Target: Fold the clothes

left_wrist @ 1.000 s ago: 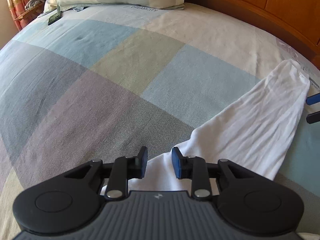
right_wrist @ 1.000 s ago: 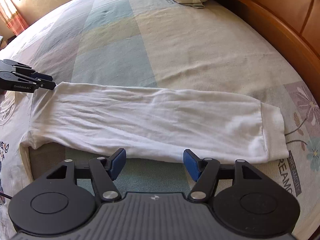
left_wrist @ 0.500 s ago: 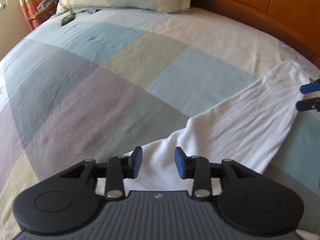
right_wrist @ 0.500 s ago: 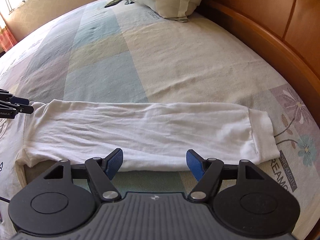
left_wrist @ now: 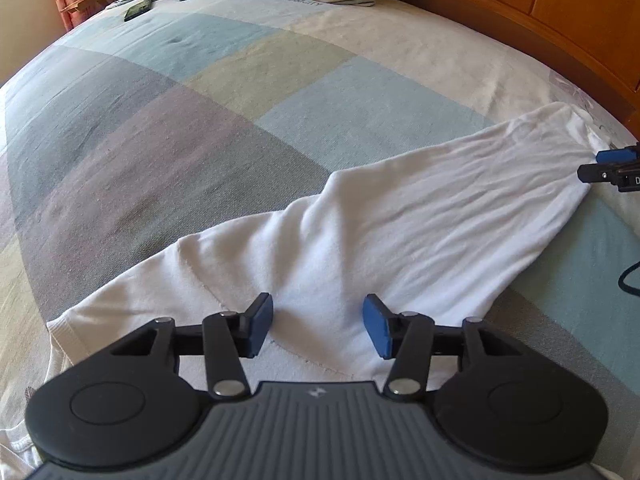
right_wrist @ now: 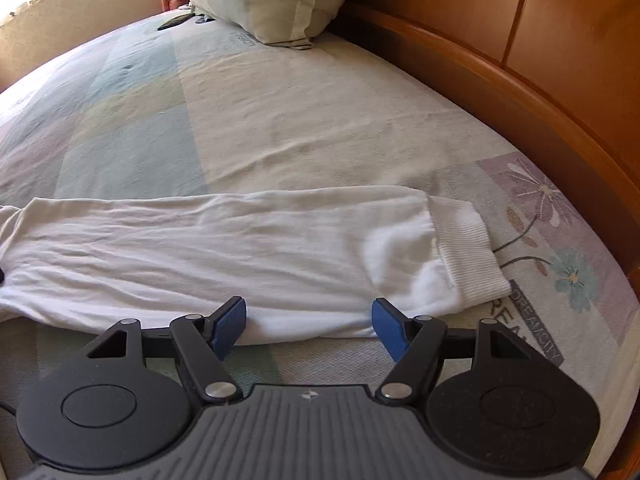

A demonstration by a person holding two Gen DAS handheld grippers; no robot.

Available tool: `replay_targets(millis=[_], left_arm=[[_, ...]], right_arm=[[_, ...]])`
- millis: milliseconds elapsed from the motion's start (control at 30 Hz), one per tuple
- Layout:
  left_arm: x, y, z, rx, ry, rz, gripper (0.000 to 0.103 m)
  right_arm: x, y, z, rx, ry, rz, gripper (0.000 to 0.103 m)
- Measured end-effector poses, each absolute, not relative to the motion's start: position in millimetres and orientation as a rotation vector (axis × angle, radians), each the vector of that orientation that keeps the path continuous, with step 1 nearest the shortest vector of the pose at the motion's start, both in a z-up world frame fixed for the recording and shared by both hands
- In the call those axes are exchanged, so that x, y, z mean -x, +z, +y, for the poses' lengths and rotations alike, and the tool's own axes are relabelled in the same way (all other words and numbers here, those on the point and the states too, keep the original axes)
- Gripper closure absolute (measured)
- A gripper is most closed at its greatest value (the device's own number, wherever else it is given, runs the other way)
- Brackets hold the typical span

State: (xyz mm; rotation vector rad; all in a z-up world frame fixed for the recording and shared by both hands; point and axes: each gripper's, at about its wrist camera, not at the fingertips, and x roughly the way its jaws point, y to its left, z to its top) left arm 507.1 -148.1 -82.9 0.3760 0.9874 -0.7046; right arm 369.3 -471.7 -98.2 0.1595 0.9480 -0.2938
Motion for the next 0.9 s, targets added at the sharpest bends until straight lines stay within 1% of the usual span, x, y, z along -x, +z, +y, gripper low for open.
replay_targets(millis=[133,167,200,233,300,333,400,533,600,700,767,900], left_arm=[[-494,-74,-155,-0.355,-0.756,0.954,0.053],[-491,-78,-158,-0.374,-0.764,0.96,0.052],[-488,-83,-162,-0.396,-0.769,0.967,0.052],[-487,-90,-163,-0.413,-0.761,0.976,0.051],[-485,-99,-161,-0.422,-0.752,0.968,0.047],[-485,-99,-160,-0.415,-0.751,0.965,0.046],[-485,-99,-158,-0.406,-0.749,0.969,0.046],[-484,-101,-157,-0.39,-0.745,0.962,0.045],[-483,-100,-158,-0.39,-0.741,0.964,0.045],[-485,-96,-159,-0.383,-0.738,0.982,0.046],[-487,-88,-154,-0.345,-0.732,0.977,0.046],[-494,-74,-139,-0.289,-0.674,0.934,0.045]], right_arm=[[-382,-90,-437,-0.14,-0.168,0.924,0.026],[-385,-88,-428,-0.135,-0.134,0.917,0.024],[-388,-86,-418,-0.13,-0.101,0.91,0.019],[-391,-89,-411,-0.116,-0.079,0.917,0.017],[-398,-99,-398,-0.083,-0.041,0.938,0.017],[-401,-103,-391,-0.066,-0.022,0.948,0.017],[-398,-107,-402,-0.077,-0.036,0.941,0.016],[-385,-96,-448,-0.168,-0.188,0.931,0.015],[-385,-99,-468,-0.183,-0.256,0.933,0.009],[-387,-110,-497,-0.184,-0.345,0.961,0.009],[-385,-116,-500,-0.159,-0.317,0.953,0.006],[-381,-109,-485,-0.117,-0.304,0.974,0.005]])
